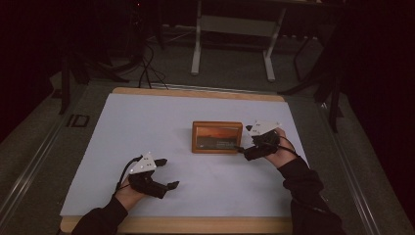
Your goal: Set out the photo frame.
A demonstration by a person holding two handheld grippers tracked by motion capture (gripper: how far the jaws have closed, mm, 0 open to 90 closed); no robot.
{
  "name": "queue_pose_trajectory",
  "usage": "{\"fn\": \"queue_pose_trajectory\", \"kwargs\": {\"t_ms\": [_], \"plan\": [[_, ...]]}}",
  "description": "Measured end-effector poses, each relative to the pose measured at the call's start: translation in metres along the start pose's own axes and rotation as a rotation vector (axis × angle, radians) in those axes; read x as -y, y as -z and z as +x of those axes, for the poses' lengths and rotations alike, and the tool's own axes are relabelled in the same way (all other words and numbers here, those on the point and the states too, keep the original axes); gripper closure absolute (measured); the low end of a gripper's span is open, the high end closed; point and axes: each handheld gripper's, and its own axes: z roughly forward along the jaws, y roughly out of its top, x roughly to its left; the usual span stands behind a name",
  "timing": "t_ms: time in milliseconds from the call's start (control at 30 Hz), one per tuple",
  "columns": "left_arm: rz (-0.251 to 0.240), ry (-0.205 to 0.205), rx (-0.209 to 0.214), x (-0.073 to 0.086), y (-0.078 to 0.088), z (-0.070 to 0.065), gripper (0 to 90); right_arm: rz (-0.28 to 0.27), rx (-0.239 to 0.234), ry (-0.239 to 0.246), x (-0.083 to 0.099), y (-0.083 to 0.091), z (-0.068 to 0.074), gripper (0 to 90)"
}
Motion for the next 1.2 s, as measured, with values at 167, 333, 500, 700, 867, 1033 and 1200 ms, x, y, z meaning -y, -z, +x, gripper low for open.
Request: {"fn": "queue_pose_trajectory", "kwargs": {"t_ms": [167,333,500,700,867,1033,1200], "plan": [[-0.002,-0.003,0.001,0.000,0.000,0.000,7.2,-0.032,-0.009,-0.036,0.011,0.003,0.009,13.4],[-0.003,-0.004,0.001,0.000,0.000,-0.001,7.2,-0.055,-0.016,-0.078,0.024,0.006,0.016,13.5],[-0.006,-0.003,0.003,0.000,0.000,-0.001,7.2,-0.079,-0.034,-0.116,0.037,0.009,0.023,13.6],[-0.004,-0.006,0.002,0.000,0.000,-0.001,7.2,-0.096,-0.065,-0.156,0.051,0.009,0.033,13.8],[-0.002,-0.008,0.002,0.000,0.000,-0.001,7.2,-0.107,-0.087,-0.198,0.062,0.010,0.038,13.9],[-0.003,-0.010,0.001,0.000,0.001,-0.001,7.2,-0.083,-0.091,-0.205,0.072,0.009,0.046,13.8],[-0.002,-0.012,0.002,0.000,0.001,-0.002,7.2,-0.073,-0.099,-0.216,0.079,0.011,0.053,13.5]]}}
